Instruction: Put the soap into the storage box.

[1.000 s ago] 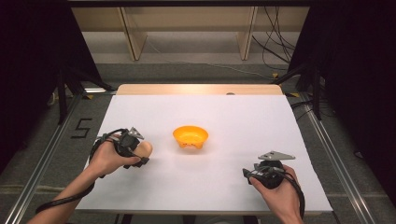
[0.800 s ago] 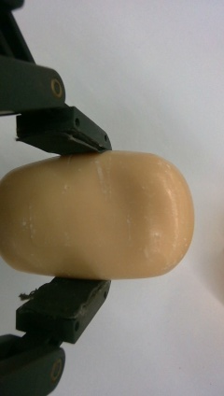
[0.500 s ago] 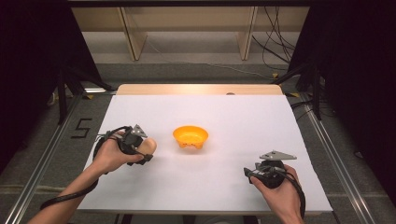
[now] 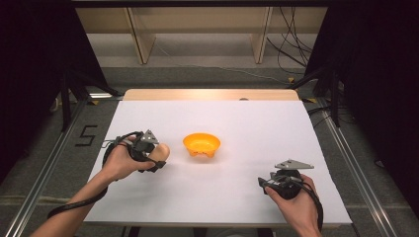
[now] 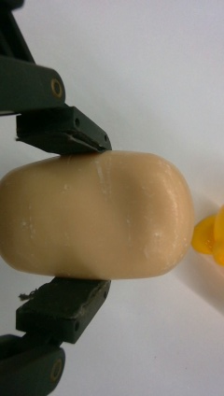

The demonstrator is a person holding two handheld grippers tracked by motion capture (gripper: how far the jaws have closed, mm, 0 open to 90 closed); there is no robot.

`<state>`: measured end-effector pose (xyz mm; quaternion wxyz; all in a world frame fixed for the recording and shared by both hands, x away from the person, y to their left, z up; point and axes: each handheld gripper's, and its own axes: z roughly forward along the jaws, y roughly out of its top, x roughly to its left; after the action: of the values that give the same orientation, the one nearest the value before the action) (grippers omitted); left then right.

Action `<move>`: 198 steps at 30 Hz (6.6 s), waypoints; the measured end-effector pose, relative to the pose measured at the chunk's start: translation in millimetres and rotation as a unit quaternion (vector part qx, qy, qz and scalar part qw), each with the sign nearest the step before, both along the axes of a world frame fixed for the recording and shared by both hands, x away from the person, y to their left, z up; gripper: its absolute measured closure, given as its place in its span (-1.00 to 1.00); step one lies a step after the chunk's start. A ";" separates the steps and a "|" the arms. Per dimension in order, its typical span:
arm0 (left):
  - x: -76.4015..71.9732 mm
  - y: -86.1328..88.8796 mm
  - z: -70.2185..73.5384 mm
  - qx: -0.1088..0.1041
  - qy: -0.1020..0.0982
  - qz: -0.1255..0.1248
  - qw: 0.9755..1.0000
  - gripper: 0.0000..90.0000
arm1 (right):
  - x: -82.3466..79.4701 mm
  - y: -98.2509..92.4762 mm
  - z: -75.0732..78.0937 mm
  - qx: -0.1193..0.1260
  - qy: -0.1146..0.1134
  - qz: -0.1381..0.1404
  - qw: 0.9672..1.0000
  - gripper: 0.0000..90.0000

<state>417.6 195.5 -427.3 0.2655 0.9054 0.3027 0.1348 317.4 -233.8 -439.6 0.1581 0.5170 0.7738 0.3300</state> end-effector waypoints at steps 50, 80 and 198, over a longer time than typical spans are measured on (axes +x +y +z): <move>29.2 -17.0 10.2 -0.040 -0.024 -0.034 0.998 -0.28 | -0.1 -0.4 -0.6 0.016 0.011 -0.009 1.000 0.10; 52.2 -32.8 21.7 0.000 -0.027 -0.106 0.994 -0.28 | 0.8 -3.0 -2.0 0.012 0.006 -0.005 1.000 0.10; 85.2 -99.1 21.5 0.029 -0.035 -0.266 0.963 -0.28 | 0.3 -1.8 -2.0 0.009 -0.001 -0.012 1.000 0.10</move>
<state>502.9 96.4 -405.8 0.2761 0.9552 0.0371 0.0995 317.7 -235.6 -441.7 0.1578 0.5271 0.7647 0.3355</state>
